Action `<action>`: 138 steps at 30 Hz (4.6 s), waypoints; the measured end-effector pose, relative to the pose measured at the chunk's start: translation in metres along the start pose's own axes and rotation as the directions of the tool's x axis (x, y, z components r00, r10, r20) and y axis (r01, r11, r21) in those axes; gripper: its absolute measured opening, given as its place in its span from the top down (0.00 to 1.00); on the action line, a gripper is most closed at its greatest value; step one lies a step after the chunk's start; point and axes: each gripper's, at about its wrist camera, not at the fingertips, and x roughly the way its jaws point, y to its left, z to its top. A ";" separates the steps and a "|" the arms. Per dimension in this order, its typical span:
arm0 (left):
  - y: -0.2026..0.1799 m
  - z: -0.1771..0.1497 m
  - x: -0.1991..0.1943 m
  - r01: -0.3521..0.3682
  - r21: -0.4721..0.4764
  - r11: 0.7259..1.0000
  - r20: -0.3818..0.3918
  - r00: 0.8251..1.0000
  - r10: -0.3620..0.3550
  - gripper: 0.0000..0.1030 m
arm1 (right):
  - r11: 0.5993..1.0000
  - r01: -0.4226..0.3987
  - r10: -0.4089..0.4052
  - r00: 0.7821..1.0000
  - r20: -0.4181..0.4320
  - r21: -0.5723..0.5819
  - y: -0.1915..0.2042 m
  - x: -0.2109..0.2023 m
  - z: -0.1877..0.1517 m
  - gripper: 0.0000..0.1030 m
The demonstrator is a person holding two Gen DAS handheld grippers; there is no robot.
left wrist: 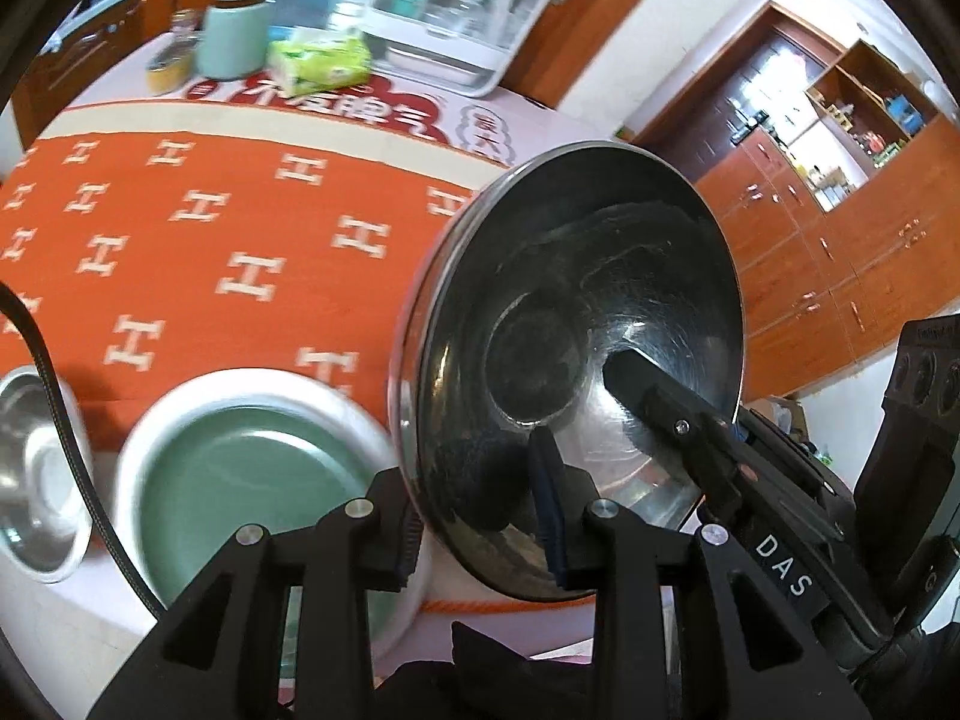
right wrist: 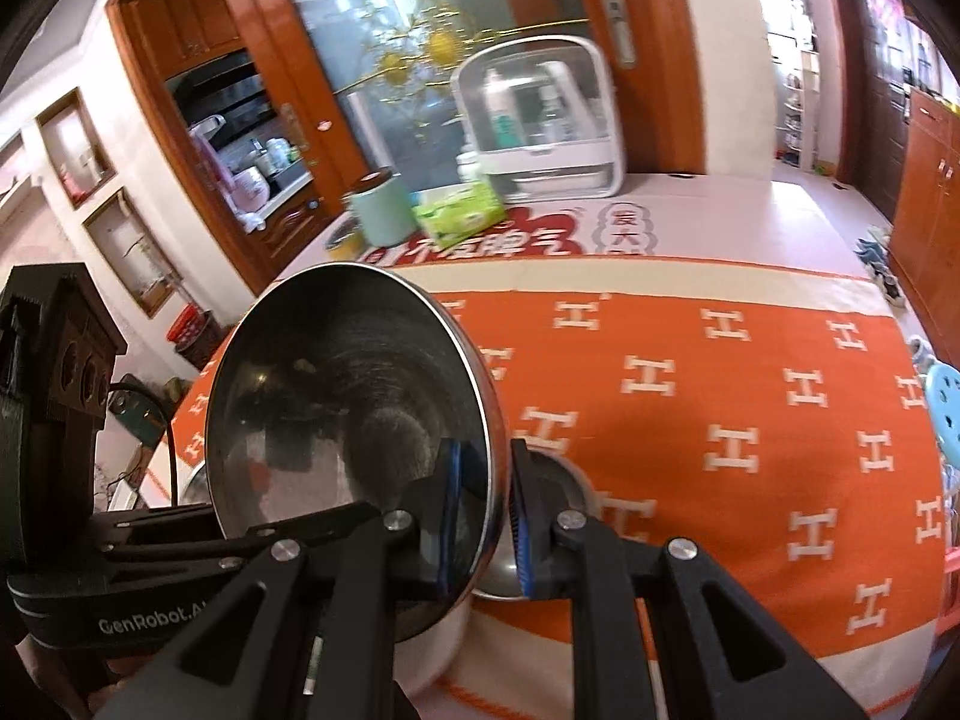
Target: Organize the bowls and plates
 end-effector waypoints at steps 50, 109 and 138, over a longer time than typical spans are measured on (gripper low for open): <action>0.306 -0.030 -0.063 -0.149 -0.067 0.987 -0.283 0.951 0.124 0.70 | 0.999 -0.031 0.032 0.932 -0.361 0.009 0.249 0.168 -0.070 0.82; 0.170 -0.030 -0.095 -0.130 -0.154 0.979 0.175 0.972 0.157 0.40 | 0.971 -0.144 0.108 0.977 -0.184 -0.189 0.129 0.060 -0.045 0.69; 0.023 0.000 0.027 -0.083 -0.031 0.996 0.089 0.992 0.085 0.29 | 0.974 -0.053 0.021 0.989 -0.145 -0.222 -0.026 0.037 -0.031 0.63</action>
